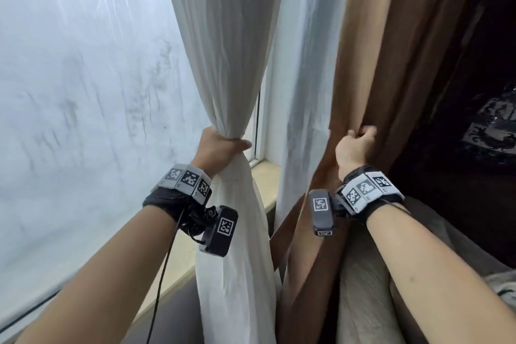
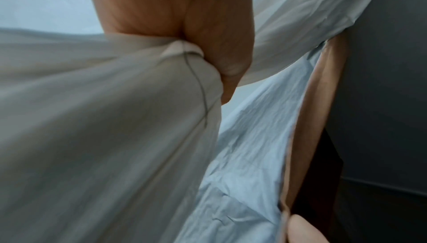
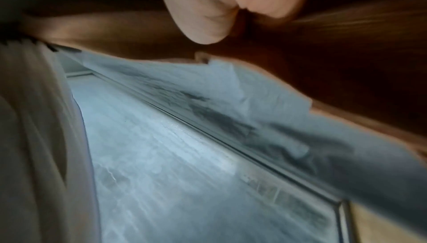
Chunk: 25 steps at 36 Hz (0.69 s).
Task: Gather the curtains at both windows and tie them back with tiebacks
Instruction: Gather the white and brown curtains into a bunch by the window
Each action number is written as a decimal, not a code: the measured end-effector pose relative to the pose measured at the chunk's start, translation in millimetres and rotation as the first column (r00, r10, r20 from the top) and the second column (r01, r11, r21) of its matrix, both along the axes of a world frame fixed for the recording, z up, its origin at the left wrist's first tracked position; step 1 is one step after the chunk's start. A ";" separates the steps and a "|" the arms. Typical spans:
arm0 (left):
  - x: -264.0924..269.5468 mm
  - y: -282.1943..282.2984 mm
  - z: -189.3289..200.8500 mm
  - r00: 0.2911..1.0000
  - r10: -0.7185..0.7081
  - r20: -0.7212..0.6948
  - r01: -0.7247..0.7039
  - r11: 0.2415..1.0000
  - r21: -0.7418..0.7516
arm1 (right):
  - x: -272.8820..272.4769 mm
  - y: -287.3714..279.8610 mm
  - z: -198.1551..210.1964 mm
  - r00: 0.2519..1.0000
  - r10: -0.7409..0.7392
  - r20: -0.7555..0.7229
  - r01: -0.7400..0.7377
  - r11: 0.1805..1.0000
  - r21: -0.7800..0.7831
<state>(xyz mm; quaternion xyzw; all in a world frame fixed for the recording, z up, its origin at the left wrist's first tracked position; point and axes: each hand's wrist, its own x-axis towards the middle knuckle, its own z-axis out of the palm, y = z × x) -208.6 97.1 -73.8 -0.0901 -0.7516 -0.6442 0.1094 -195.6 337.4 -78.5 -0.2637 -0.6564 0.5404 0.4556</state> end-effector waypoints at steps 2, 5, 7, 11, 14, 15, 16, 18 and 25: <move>-3.7 -6.5 -0.9 1.000 0.023 0.004 -0.023 1.000 -0.002 | 6.6 13.4 -1.5 1.000 0.006 -0.014 -0.006 1.000 -0.019; -10.0 -16.1 -1.1 0.999 0.051 0.002 -0.051 0.999 -0.011 | 16.5 32.9 -2.9 0.993 0.073 -0.087 -0.076 0.997 -0.024; -12.8 -19.2 -0.8 0.997 0.071 0.000 -0.071 0.997 -0.017 | 26.0 40.4 -6.2 0.977 0.170 -0.126 -0.178 0.983 -0.053; -16.4 -13.7 -0.7 0.998 0.066 0.001 -0.066 0.998 -0.019 | 43.0 45.4 -10.7 0.958 0.277 0.071 -0.283 0.952 0.117; -13.7 -2.3 -0.5 0.999 0.047 -0.002 -0.047 0.999 -0.026 | 42.3 46.3 -11.3 0.959 0.164 0.231 -0.223 0.940 0.257; -12.4 1.6 -0.7 0.999 0.040 -0.006 -0.040 0.999 -0.028 | 42.5 45.4 -10.4 0.958 0.159 0.240 -0.220 0.941 0.256; -10.6 6.0 -0.3 0.999 0.031 -0.009 -0.031 0.999 -0.029 | 42.1 45.2 -10.1 0.951 0.181 0.250 -0.240 0.944 0.228; -8.2 14.8 -0.6 1.000 0.013 -0.009 -0.013 1.000 -0.020 | 41.0 43.0 -10.7 0.931 0.228 0.284 -0.280 0.947 0.156; -0.3 40.4 -0.1 0.999 -0.025 -0.022 0.024 1.000 -0.013 | 30.6 30.2 -25.0 0.929 0.335 0.158 -0.358 0.921 0.150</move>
